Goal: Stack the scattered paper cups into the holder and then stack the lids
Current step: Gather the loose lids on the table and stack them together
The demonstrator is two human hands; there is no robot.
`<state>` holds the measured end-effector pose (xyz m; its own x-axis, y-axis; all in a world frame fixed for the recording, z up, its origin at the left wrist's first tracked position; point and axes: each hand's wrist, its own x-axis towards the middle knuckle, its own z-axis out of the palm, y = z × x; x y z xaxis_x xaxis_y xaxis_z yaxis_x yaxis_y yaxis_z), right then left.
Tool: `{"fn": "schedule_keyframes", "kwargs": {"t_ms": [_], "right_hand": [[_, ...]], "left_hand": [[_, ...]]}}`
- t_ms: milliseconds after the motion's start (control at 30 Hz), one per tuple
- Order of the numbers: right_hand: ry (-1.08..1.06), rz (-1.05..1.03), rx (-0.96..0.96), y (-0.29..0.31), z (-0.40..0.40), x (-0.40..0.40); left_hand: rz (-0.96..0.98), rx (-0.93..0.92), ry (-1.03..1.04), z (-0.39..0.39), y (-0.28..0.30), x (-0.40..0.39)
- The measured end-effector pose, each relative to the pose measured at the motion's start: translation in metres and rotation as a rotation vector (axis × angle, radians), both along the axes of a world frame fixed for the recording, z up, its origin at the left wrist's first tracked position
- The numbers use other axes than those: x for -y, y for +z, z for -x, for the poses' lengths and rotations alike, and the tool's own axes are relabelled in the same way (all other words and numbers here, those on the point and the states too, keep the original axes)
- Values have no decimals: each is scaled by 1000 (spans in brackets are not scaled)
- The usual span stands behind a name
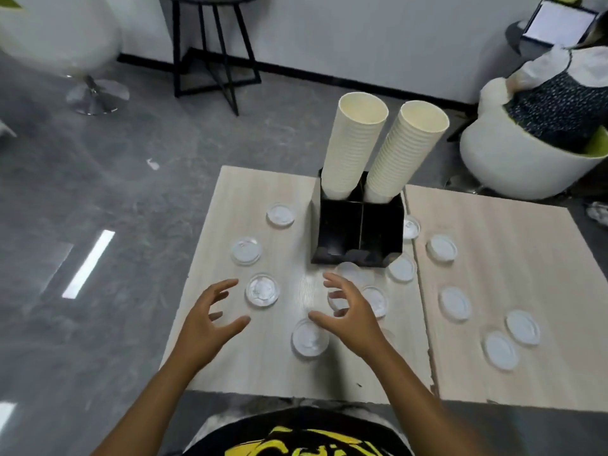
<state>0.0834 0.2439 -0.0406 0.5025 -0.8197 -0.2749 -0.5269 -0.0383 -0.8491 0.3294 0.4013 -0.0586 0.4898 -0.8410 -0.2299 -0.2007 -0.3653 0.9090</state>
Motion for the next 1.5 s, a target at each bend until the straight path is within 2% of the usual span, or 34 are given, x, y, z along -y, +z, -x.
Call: {"fn": "schedule_keyframes", "kwargs": {"t_ms": [233,533,667,900,1067,1267,1500], "right_hand": [[93,11,-143,-50,-14,-18],[236,170,-439,-104,-4,-40],[176,134,-387,-115,-1,-48],[11,64,-168,-107,-29,-36],[84,132,-39,-107,-84,-11],[212,270,-64,-134,-126,0],[207,284,-114,-150,-126,2]], "left_hand": [[-76,3,20,-5,-39,-7],[-77,-6,-1,11,-81,7],[-57,-13,25,22,-90,9],[-16,-29,138,11,-93,16],[-7,-24,178,-8,-95,26],[28,-22,219,-25,-104,32],[32,24,194,-26,-117,37]]}}
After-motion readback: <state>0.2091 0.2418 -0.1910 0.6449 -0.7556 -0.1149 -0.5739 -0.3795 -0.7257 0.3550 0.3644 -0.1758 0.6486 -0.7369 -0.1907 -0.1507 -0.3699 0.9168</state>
